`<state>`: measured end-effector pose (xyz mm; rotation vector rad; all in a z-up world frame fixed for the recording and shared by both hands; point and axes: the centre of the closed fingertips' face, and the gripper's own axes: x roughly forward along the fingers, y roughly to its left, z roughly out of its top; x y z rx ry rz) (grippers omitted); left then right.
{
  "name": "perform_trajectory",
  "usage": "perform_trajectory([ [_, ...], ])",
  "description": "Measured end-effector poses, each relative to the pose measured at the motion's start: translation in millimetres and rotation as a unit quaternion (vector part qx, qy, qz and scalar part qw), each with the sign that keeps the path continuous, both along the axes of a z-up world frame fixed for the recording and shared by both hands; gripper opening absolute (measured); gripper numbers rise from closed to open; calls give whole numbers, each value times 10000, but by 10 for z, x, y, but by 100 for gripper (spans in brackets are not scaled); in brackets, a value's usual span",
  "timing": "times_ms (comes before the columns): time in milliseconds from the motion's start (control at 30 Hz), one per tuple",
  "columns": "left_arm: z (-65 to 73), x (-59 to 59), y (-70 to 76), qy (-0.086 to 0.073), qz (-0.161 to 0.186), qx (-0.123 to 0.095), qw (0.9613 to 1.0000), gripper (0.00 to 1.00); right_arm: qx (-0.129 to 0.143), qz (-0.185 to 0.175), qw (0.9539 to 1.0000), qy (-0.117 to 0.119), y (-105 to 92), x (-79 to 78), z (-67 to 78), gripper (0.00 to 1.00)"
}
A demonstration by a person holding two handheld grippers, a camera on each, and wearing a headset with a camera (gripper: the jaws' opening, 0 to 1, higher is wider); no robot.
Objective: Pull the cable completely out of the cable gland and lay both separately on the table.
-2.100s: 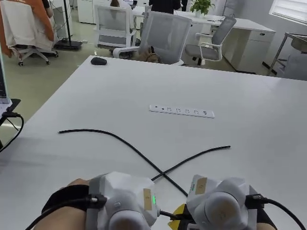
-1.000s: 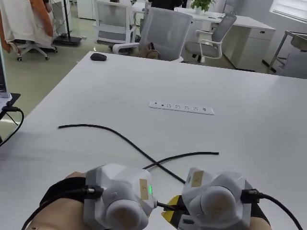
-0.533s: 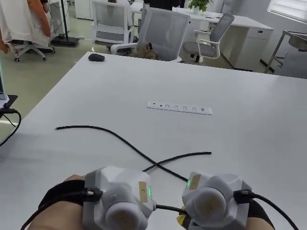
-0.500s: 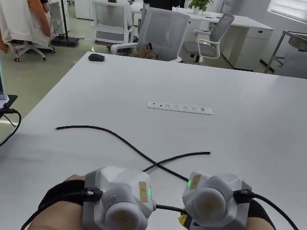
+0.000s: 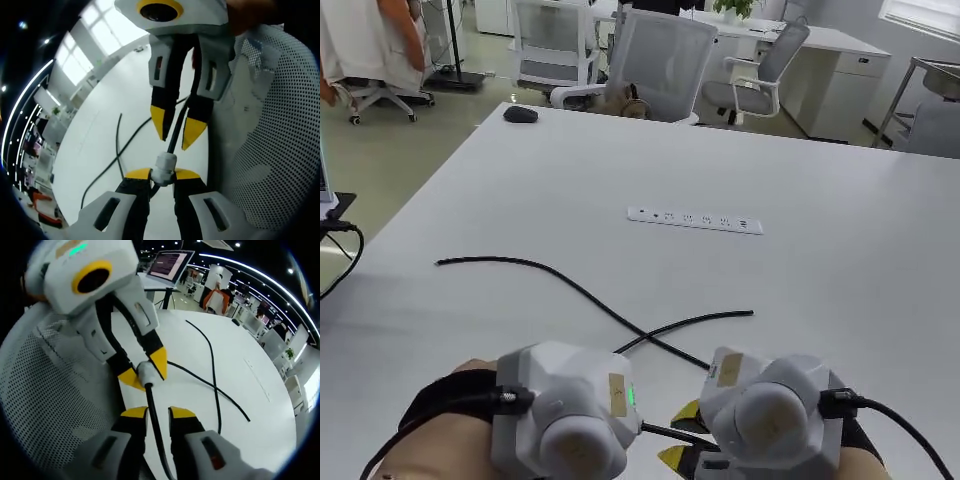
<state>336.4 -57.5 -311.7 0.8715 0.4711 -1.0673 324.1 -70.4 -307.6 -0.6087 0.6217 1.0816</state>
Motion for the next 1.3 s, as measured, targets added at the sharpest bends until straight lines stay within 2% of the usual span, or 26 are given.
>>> perform_trajectory([
  [33,-4,0,4,5,0,10,10000,18,205,-7,9998,43,40,-7,49,13],
  [67,-5,1,4,5,-1,11,10000,18,201,13,9998,11,36,-5,59,11],
  [300,-5,8,1,14,14,-8,10000,18,-18,176,9998,-132,44,-31,13,5],
  [567,-10,-6,-22,5,-45,-11,10000,18,-247,94,9997,-2,-20,-31,-87,4],
  [700,-23,-7,-25,21,-44,18,10000,18,-337,139,9993,-16,-31,-44,-116,3],
  [733,-55,4,13,-19,-46,202,9998,18,-491,172,9986,-59,-57,-47,-142,3],
  [767,-73,6,22,-40,-67,260,9996,18,-586,198,9981,-79,-74,-50,-159,3],
  [833,-87,-10,15,59,-44,175,9998,18,-632,209,9978,-79,-83,-54,-179,3],
  [900,-92,-11,20,77,-31,170,9998,18,-641,139,9978,-46,-105,-41,-181,3],
  [967,-119,2,56,87,7,246,9997,18,-825,7,9966,-18,-196,-9,-228,4],
  [1100,-126,9,93,118,73,258,9996,18,-1225,-294,9920,76,-401,42,-317,5],
  [1233,-114,-21,71,189,56,165,9997,18,-1344,-426,9898,210,-492,53,-369,8],
  [1300,-119,-23,72,158,32,224,9996,18,-1383,-361,9895,220,-490,25,-374,10],
])
